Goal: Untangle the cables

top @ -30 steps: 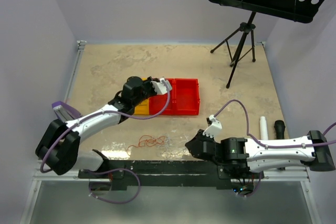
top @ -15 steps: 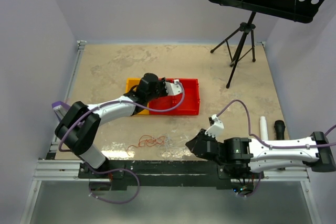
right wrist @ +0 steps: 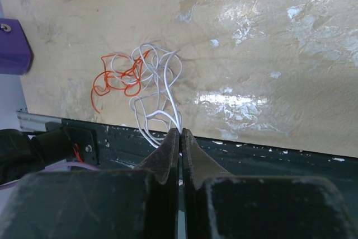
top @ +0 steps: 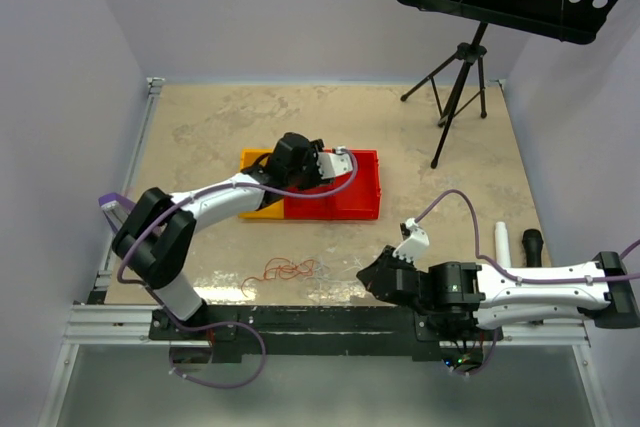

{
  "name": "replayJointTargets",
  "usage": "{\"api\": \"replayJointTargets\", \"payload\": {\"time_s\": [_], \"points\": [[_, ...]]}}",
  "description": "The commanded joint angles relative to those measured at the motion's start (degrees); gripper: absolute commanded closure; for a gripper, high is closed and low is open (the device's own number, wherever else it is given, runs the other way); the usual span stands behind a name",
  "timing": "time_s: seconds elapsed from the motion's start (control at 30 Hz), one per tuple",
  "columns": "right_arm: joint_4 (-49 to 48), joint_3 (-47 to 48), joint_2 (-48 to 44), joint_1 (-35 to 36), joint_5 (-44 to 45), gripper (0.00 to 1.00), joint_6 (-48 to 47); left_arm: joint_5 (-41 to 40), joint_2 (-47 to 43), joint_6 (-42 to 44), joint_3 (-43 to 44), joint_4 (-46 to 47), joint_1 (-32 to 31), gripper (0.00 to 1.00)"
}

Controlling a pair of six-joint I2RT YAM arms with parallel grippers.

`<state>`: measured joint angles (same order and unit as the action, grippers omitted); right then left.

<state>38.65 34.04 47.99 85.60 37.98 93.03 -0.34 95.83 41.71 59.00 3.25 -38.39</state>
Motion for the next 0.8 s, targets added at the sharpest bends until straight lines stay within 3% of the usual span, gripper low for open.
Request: {"api": "replayJointTargets", "payload": {"time_s": [0.0, 0.1, 0.17, 0.33, 0.43, 0.53, 0.63, 0.77], "points": [[1.4, 1.4, 0.1, 0.1, 1.8, 1.0, 1.7, 1.6, -7.1, -3.7, 1.8, -1.7, -0.4, 0.25], [1.2, 1.1, -0.3, 0.2, 1.8, 1.0, 1.9, 3.9, -11.1, -3.7, 1.8, -5.6, -0.4, 0.06], [1.2, 1.0, -0.4, 0.1, 2.0, 1.0, 1.9, 5.5, -13.7, -4.0, 2.1, -6.7, -0.3, 0.0], [1.7, 1.6, 0.4, 0.1, 2.0, 1.0, 1.9, 9.6, -19.4, -3.7, 5.4, -16.1, -0.1, 0.0], [1.4, 1.9, 1.1, 0.1, 1.9, 1.0, 1.8, 12.6, -23.9, -2.7, 3.1, -21.6, -0.1, 0.0], [0.1, 1.6, 1.4, 0.1, 1.7, 1.0, 1.0, 12.8, -26.2, -1.6, -1.8, -20.7, -0.1, 0.0], [-0.6, 1.9, 2.6, 0.1, 1.6, 1.0, 0.7, 12.6, -25.4, -3.1, -1.1, -20.4, 0.0, 0.0], [-0.3, 2.7, 3.7, 0.1, 1.7, 1.0, 0.7, 23.2, -30.5, 3.5, -4.6, -26.7, 0.0, 0.03]]}}
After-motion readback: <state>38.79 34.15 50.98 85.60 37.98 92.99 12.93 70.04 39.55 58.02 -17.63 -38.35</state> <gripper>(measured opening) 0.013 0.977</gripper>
